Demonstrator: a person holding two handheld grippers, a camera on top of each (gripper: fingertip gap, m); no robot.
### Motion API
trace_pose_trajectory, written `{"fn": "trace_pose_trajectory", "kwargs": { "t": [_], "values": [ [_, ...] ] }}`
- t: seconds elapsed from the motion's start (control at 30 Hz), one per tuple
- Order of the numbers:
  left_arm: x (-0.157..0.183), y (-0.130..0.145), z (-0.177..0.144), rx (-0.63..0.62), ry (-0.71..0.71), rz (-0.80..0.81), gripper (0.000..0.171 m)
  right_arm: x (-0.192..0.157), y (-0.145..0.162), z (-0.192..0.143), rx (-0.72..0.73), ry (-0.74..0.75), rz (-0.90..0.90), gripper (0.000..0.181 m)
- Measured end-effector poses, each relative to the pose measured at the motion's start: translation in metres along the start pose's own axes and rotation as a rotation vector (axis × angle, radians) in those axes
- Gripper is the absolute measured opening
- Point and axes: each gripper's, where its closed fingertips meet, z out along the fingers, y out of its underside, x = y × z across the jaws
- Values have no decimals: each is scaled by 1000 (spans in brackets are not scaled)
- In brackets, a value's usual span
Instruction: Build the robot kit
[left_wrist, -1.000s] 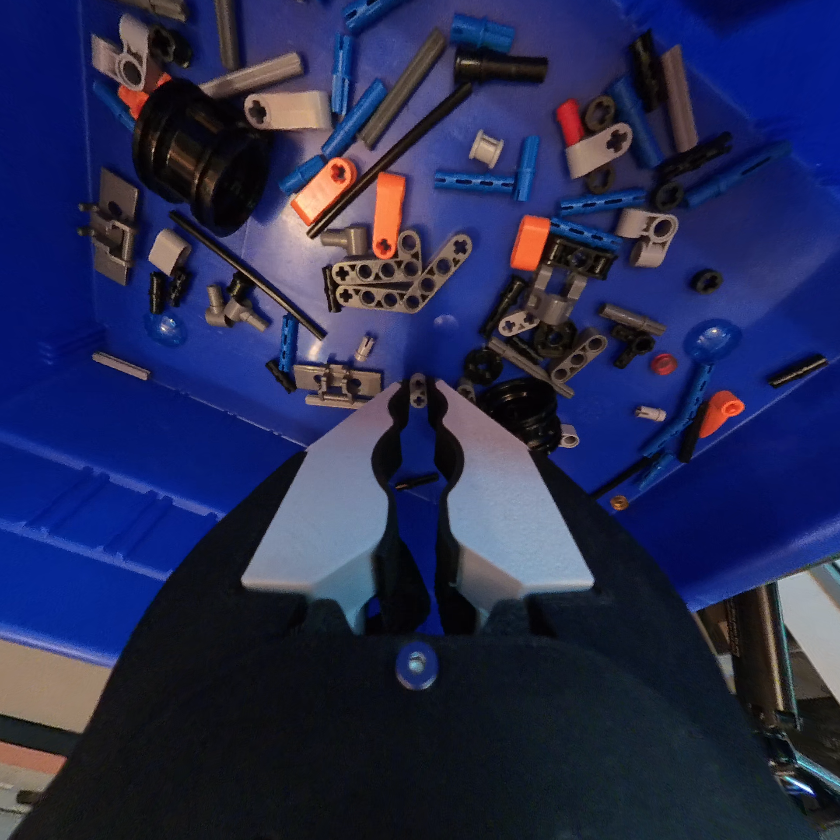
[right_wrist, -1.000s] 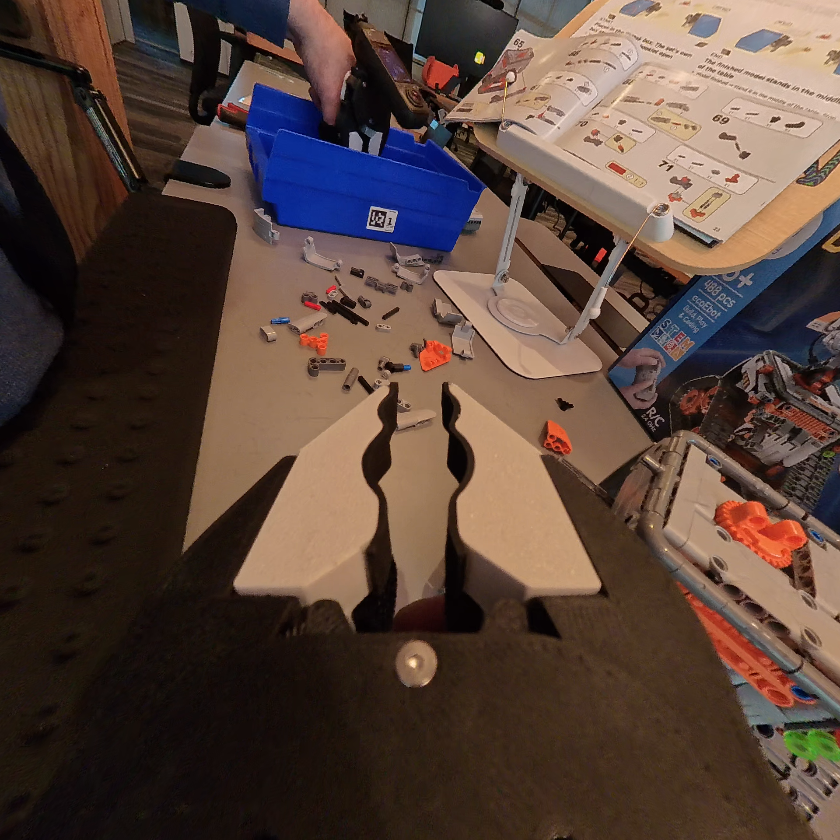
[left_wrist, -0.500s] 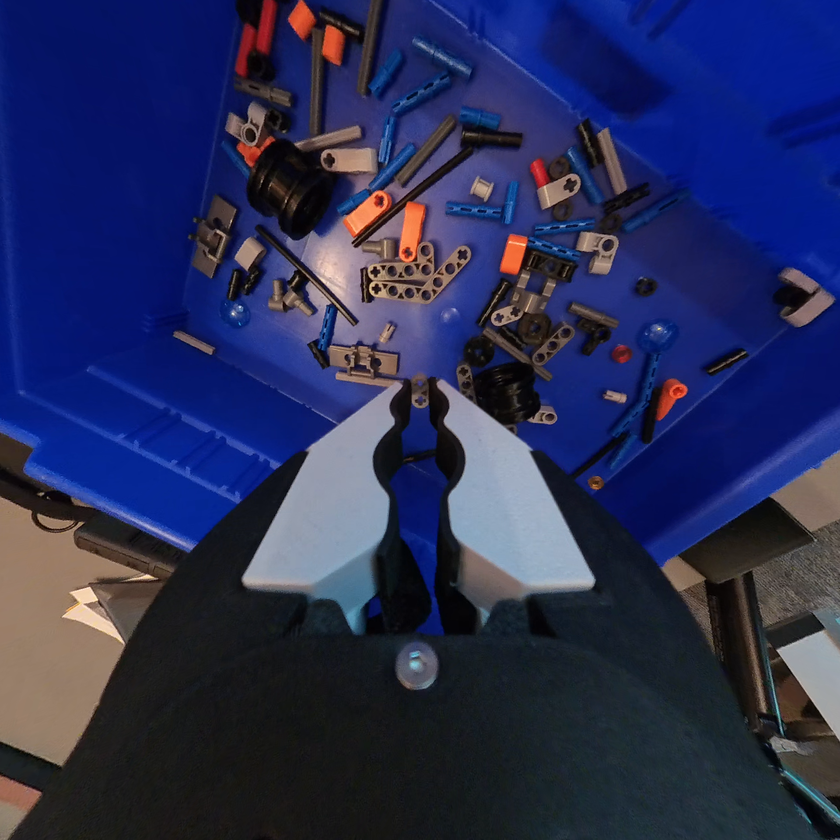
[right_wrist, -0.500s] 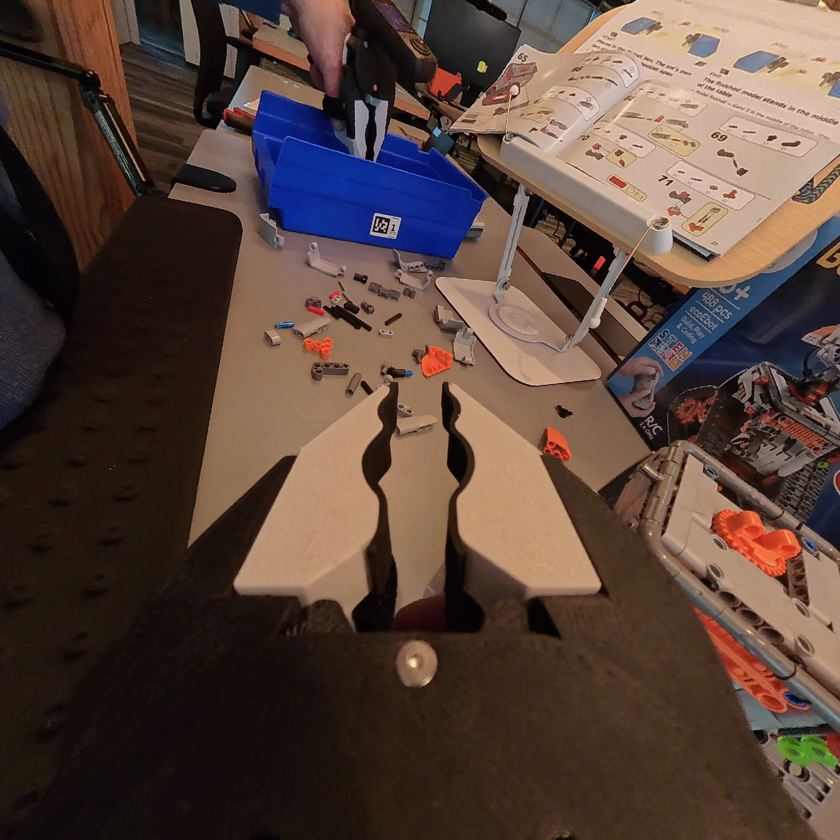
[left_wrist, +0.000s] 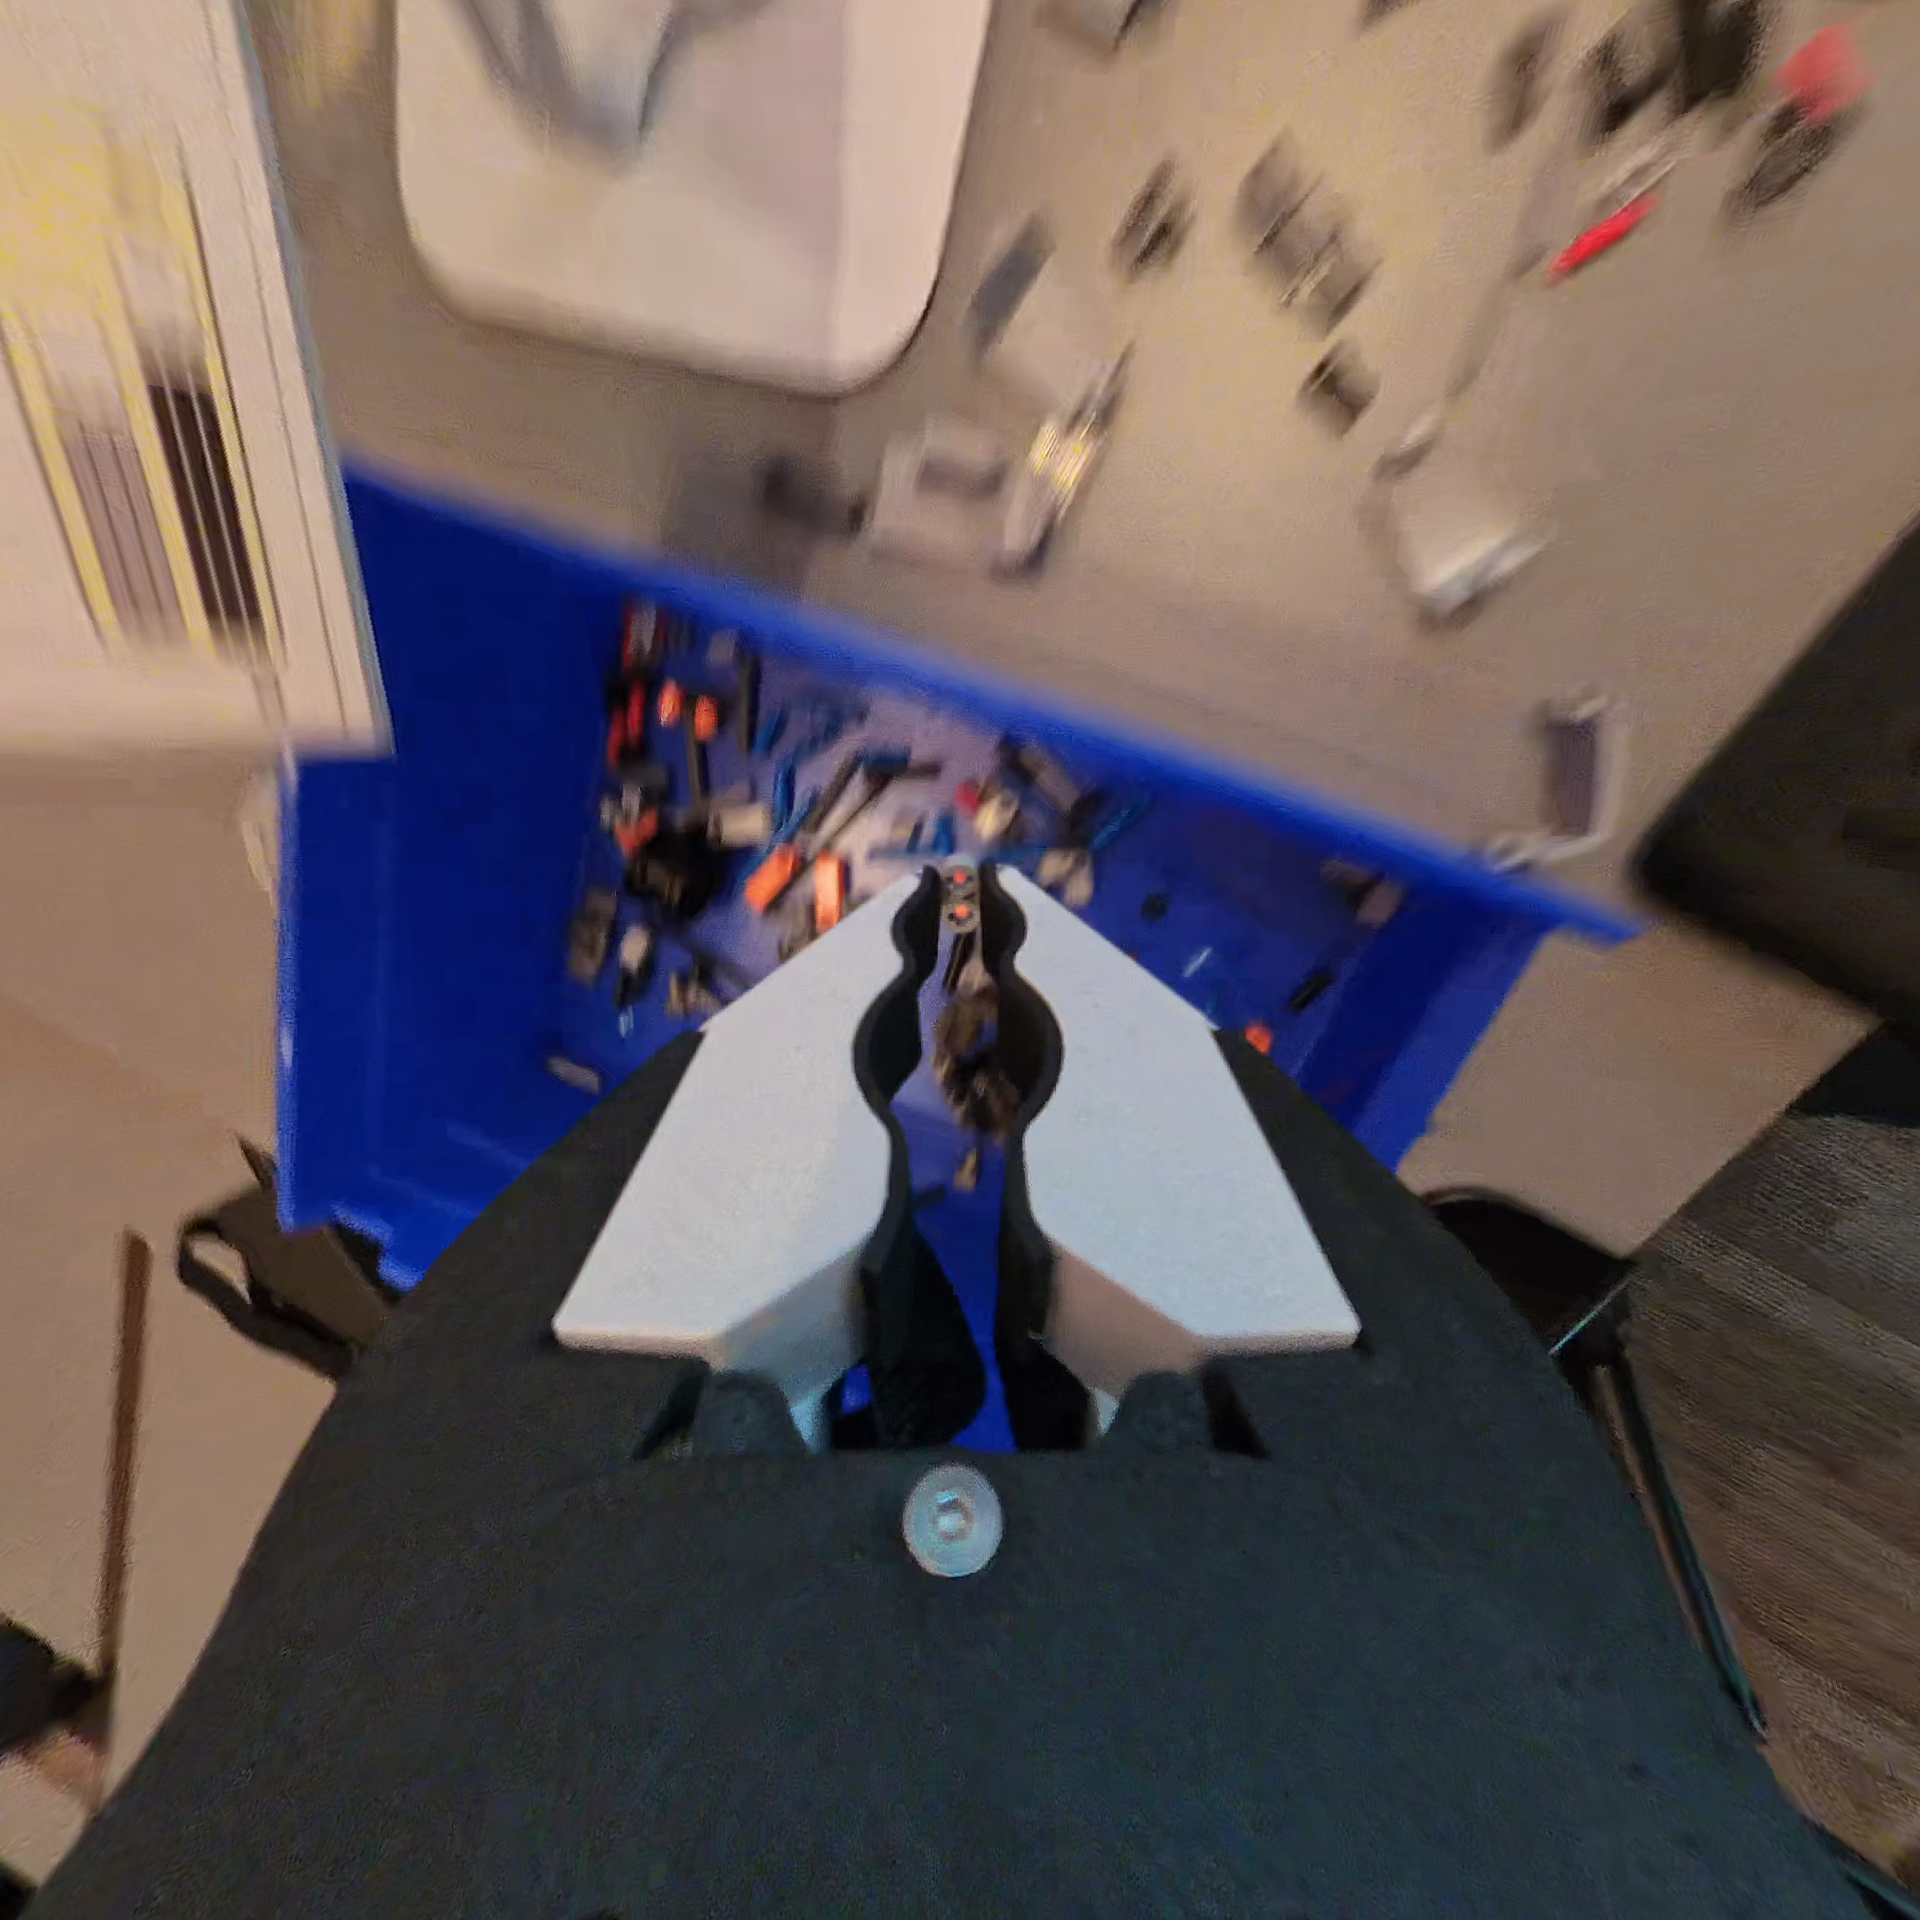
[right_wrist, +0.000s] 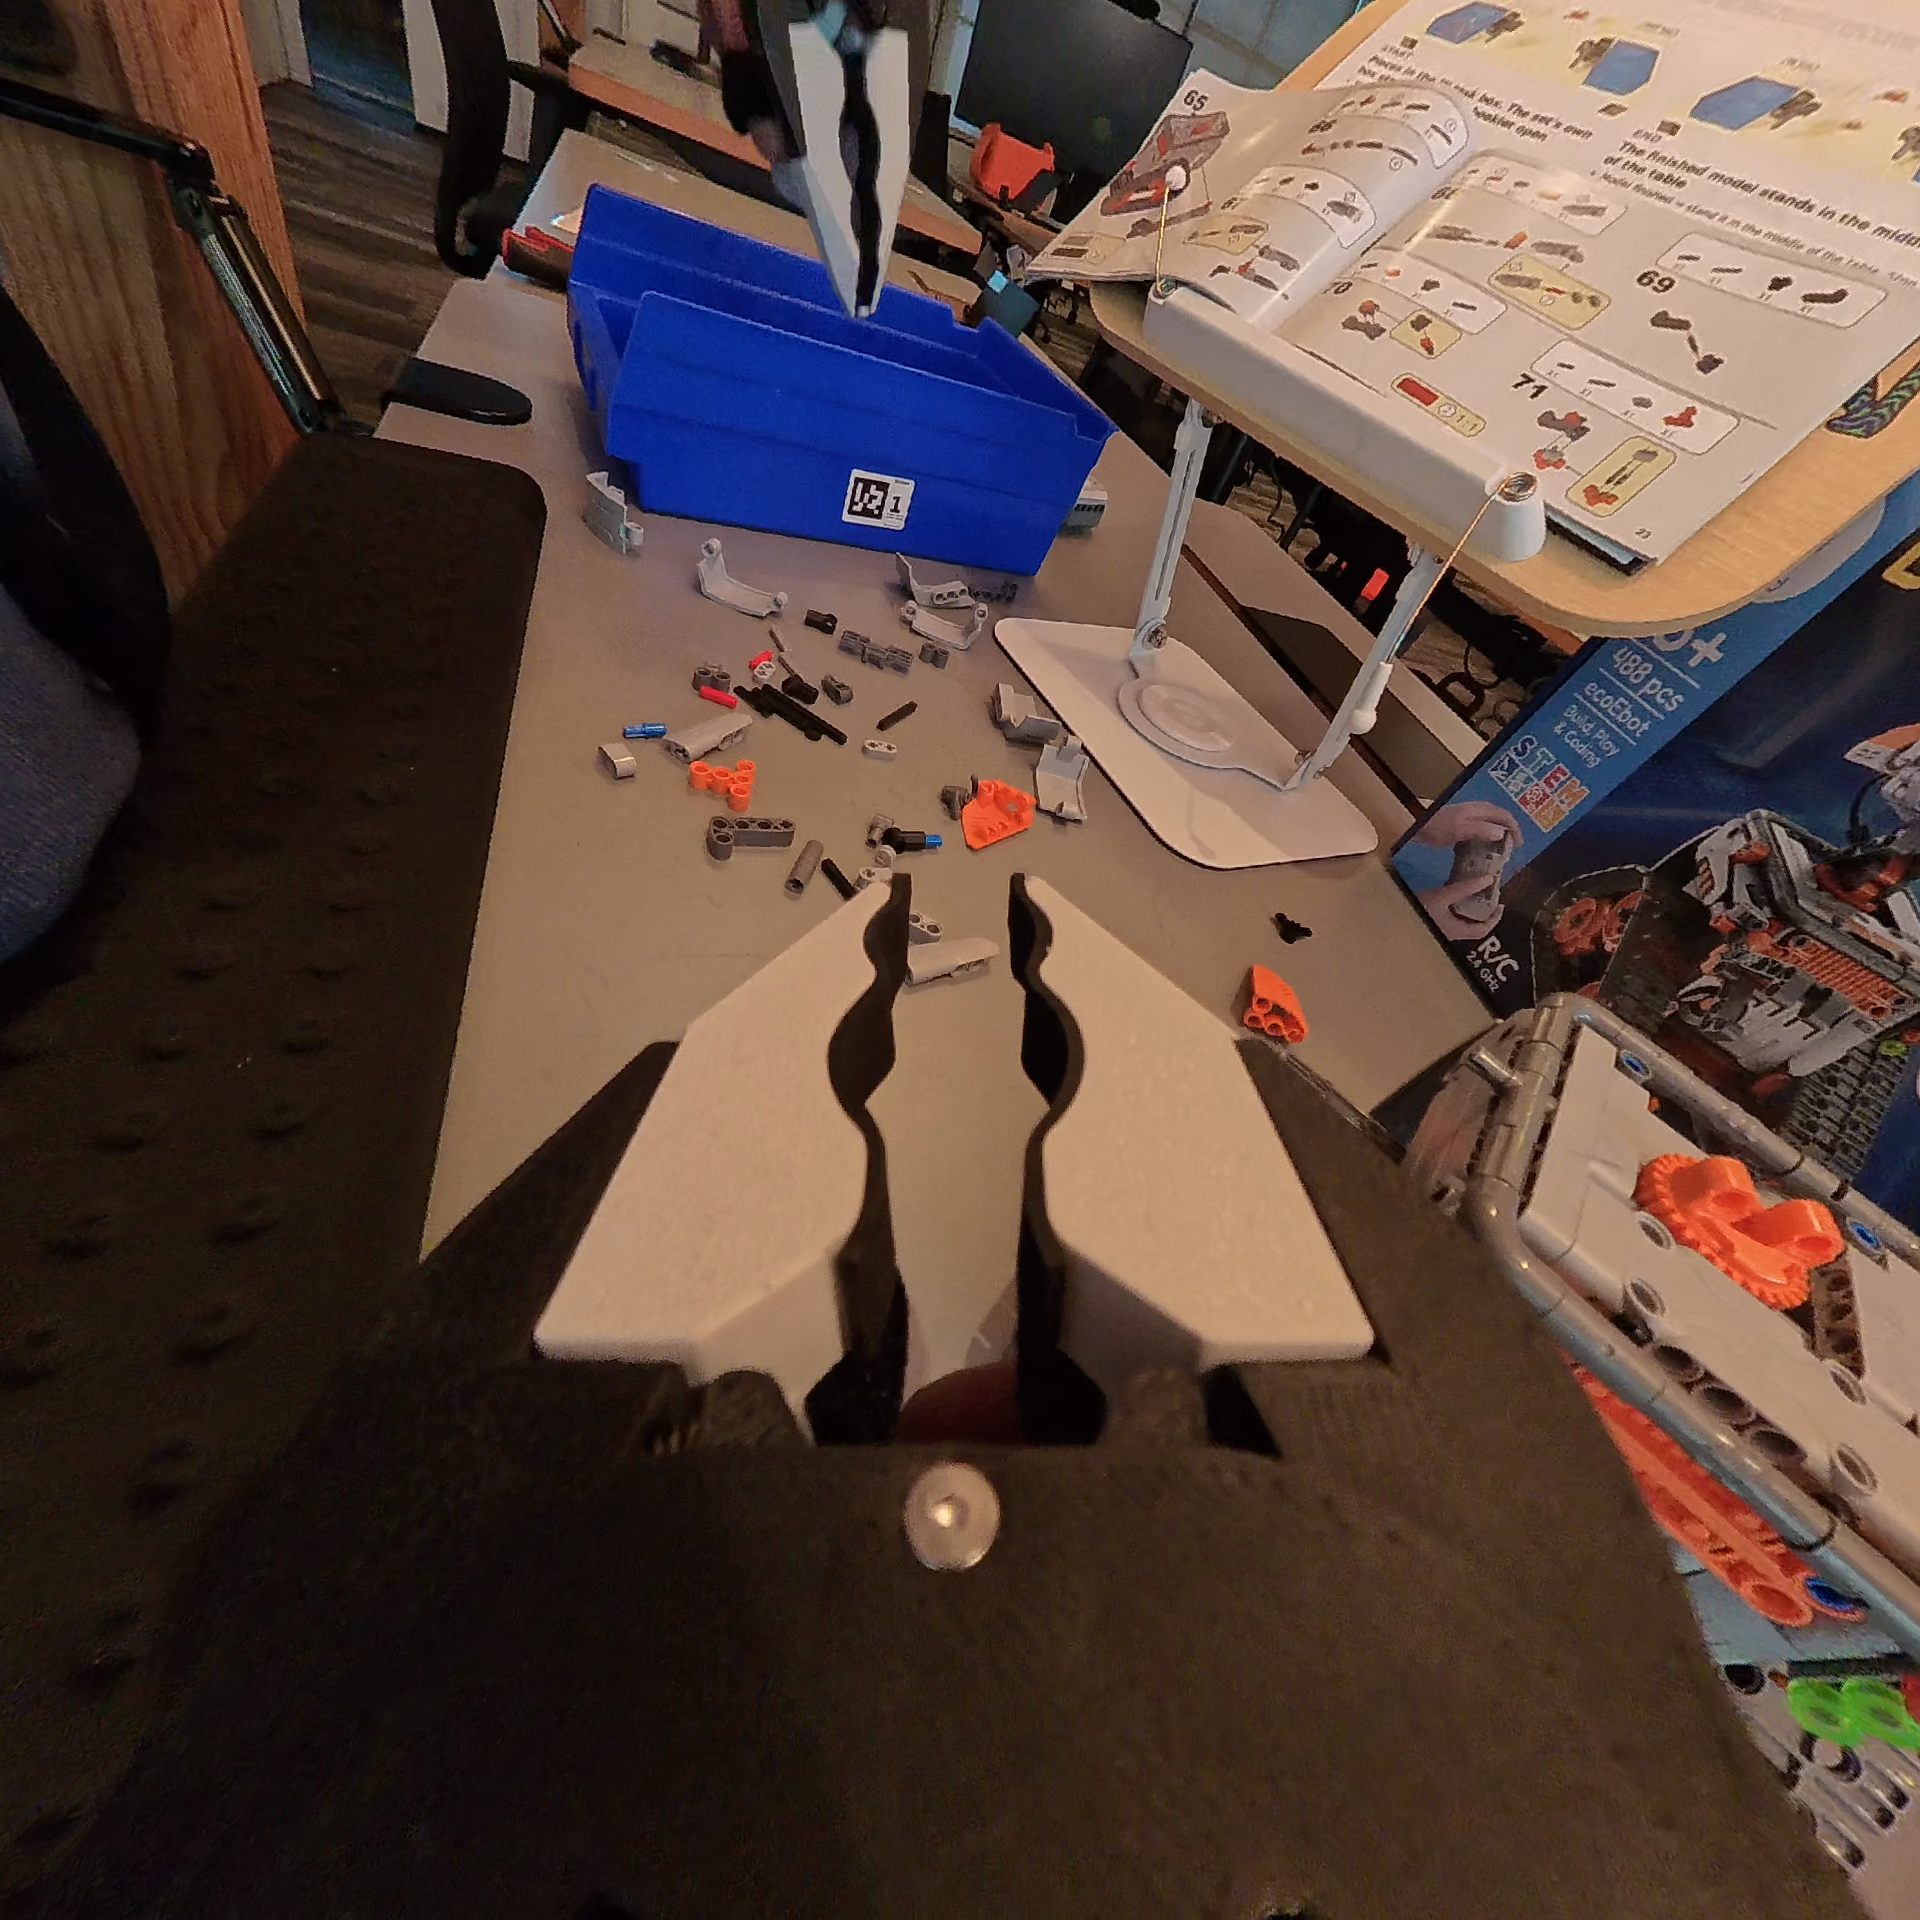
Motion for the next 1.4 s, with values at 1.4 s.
{"fn": "trace_pose_trajectory", "kwargs": {
  "t": [1.4],
  "values": [
    [1,-3,-34,-2,-193,-32,19,-5,5,3,-75,24,-78,16]
  ]
}}
